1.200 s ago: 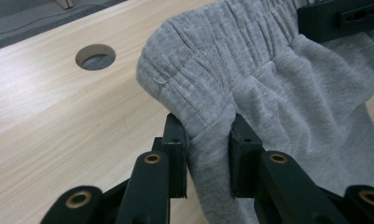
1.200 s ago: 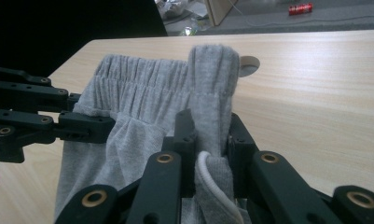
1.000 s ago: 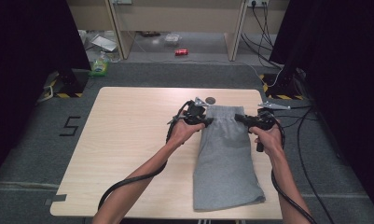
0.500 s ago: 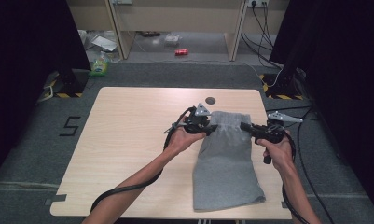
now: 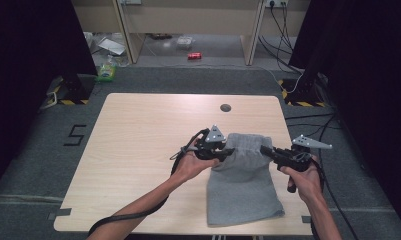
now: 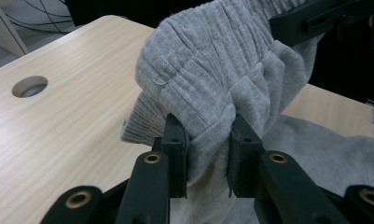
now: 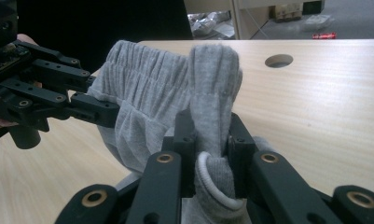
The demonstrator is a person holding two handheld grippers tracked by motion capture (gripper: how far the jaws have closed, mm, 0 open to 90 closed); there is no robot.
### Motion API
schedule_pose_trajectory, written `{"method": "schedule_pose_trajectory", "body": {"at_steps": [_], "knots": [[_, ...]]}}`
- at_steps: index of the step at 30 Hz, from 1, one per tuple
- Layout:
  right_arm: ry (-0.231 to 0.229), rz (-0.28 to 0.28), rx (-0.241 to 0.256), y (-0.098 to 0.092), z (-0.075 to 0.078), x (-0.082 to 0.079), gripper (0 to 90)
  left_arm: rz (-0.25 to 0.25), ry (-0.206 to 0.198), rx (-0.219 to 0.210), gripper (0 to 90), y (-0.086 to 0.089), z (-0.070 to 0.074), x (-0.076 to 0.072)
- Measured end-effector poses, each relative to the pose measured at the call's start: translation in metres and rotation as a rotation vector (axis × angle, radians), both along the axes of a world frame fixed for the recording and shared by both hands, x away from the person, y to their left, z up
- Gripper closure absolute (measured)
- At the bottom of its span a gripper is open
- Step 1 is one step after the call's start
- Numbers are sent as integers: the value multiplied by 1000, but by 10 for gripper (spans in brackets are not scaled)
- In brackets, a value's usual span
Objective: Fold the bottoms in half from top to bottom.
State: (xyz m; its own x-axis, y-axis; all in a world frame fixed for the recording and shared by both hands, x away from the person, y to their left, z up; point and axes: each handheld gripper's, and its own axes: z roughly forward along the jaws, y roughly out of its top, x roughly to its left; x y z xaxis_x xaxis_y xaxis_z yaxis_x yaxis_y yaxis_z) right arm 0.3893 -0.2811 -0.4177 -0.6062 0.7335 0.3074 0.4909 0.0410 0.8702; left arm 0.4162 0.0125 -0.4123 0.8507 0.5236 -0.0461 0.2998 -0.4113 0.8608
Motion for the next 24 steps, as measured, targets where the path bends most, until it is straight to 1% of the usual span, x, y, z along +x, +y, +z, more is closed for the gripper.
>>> {"method": "schedule_pose_trajectory", "body": {"at_steps": [2,7,9,10,11,12,15,16,17,21,24], "knots": [[2,6,-5,0,-2,-7,792,-9,-7,2,720,0,-4,-8],[7,14,-9,-2,-11,-25,792,-39,-5,-12,718,1,-10,-23],[14,13,-10,-3,-14,-32,791,-53,-4,-12,718,0,-13,-30],[7,14,-13,-3,-15,-35,792,-58,-6,-13,718,0,-14,-32],[11,13,-13,-3,-17,-38,791,-64,-6,-10,718,0,-16,-35],[6,17,-16,-4,-19,-40,791,-72,-3,-12,717,1,-18,-39],[18,22,-15,-3,-24,-51,791,-85,3,-10,716,3,-25,-48],[22,27,-18,-2,-25,-55,791,-89,2,-9,716,4,-27,-51],[16,29,-26,-2,-27,-58,791,-93,4,-5,715,5,-29,-53],[19,38,-39,0,-34,-68,790,-108,17,-13,713,8,-38,-64],[38,43,-34,1,-39,-75,789,-117,29,-17,710,9,-45,-70]]}}
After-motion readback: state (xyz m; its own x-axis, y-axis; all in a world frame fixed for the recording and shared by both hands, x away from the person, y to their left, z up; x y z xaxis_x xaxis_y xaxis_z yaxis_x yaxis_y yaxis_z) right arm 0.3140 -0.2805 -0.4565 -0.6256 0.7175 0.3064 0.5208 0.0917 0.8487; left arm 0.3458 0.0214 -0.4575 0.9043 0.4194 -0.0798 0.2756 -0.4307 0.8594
